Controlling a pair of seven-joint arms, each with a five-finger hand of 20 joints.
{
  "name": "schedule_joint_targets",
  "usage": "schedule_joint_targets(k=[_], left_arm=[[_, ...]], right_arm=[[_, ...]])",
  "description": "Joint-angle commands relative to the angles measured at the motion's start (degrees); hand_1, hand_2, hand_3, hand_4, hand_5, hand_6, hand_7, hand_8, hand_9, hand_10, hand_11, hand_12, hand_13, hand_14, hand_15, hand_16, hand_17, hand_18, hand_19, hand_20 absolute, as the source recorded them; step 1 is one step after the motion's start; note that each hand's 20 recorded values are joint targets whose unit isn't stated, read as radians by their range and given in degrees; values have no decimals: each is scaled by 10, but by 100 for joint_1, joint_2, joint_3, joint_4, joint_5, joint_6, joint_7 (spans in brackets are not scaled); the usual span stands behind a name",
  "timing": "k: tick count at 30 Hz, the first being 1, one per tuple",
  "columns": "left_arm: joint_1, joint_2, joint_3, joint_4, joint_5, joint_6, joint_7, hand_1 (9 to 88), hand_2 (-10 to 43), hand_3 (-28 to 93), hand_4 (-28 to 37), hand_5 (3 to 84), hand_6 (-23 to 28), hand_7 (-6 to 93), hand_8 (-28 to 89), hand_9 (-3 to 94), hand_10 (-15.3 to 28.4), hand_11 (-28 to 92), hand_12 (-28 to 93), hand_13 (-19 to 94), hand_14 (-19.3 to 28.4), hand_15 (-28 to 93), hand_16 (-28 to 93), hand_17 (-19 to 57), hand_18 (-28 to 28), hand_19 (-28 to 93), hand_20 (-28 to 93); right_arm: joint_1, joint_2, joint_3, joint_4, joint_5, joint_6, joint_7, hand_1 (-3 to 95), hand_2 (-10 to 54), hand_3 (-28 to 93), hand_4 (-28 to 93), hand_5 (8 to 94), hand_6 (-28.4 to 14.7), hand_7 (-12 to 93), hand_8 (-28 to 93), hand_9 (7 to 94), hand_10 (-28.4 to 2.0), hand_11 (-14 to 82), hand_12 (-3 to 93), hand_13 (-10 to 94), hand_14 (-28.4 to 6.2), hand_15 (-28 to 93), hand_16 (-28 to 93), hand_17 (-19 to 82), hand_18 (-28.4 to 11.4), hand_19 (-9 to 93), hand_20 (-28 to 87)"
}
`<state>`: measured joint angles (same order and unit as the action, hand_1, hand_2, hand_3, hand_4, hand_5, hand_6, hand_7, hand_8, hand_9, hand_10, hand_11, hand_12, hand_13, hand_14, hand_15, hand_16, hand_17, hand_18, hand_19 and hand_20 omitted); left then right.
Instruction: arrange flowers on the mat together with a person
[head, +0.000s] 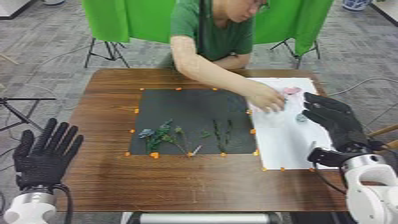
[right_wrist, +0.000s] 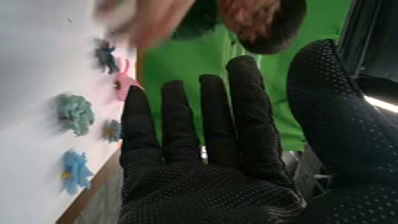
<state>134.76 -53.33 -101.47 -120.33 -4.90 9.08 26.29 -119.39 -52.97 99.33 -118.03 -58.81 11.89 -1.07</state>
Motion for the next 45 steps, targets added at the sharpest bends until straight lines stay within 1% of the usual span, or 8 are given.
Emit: schedule_joint_targets(k=[1, 5, 8, 10, 11, 25, 35, 45], left_arm=[[45, -84, 48, 1, -38, 43, -24, 263, 139, 668, -283, 421, 57, 68, -93, 381, 122, 140, 49, 286, 124, 248, -79, -25, 112, 248, 110], [1, -73, 62, 11, -35, 42, -30, 262, 140, 668, -283, 422, 57, 69, -92, 381, 123, 140, 49, 286, 124, 249, -79, -26, 112, 249, 110], [-5, -79, 74, -3, -83, 135, -29, 262, 141, 668, -283, 422, 58, 70, -92, 381, 123, 140, 49, 286, 124, 250, -79, -25, 112, 248, 109], [31, -88, 75, -6, -83, 85, -20, 261, 141, 670, -283, 423, 58, 70, -93, 381, 124, 140, 49, 287, 125, 251, -78, -25, 112, 248, 110], [13, -86, 80, 1, -74, 106, -50, 260, 141, 671, -283, 424, 58, 70, -93, 382, 124, 141, 49, 287, 125, 252, -79, -25, 112, 250, 110], [15, -76, 93, 4, -65, 43, -14, 259, 144, 672, -283, 425, 58, 71, -94, 382, 124, 141, 49, 288, 126, 255, -80, -26, 113, 253, 110], [-2, -76, 96, 14, -67, 59, -12, 258, 145, 673, -283, 425, 59, 71, -93, 382, 125, 141, 48, 287, 126, 255, -81, -26, 113, 253, 109], [-6, -99, 94, 28, -65, 70, -23, 257, 145, 673, -283, 425, 58, 70, -93, 382, 125, 140, 49, 287, 126, 255, -81, -26, 113, 252, 110]], right_arm=[[-156, -99, 73, -65, -80, -110, -10, 385, -30, 731, -244, 506, 4, 152, -128, 420, -75, 48, 91, 319, -105, 104, 124, 188, -127, 107, 235], [-137, -164, 73, -61, -107, -128, 27, 386, -31, 732, -245, 506, 4, 151, -129, 417, -75, 47, 89, 320, -105, 105, 123, 186, -129, 115, 236], [-92, -116, -2, -6, -3, -23, 14, 387, -32, 732, -246, 505, 4, 152, -129, 417, -75, 47, 89, 320, -105, 105, 122, 186, -129, 116, 234], [-75, -161, 5, 11, 35, -36, 29, 389, -31, 730, -247, 505, 5, 152, -129, 417, -75, 48, 89, 321, -105, 106, 122, 186, -129, 117, 233], [-113, -171, 17, -9, 42, -15, 28, 391, -30, 729, -247, 505, 5, 153, -129, 417, -75, 48, 89, 321, -106, 107, 122, 186, -130, 117, 234], [-71, -122, -89, -2, 26, -24, 41, 393, -29, 728, -246, 507, 6, 155, -131, 416, -74, 48, 89, 325, -107, 109, 122, 186, -130, 122, 233], [31, -11, -238, 41, 54, 115, 32, 395, -30, 729, -246, 507, 7, 156, -130, 416, -74, 47, 89, 324, -106, 109, 123, 186, -131, 126, 234], [179, 54, -326, 94, -62, 164, 71, 396, -33, 731, -248, 509, 6, 156, -131, 418, -74, 48, 88, 321, -91, 107, 114, 191, -118, 107, 228]])
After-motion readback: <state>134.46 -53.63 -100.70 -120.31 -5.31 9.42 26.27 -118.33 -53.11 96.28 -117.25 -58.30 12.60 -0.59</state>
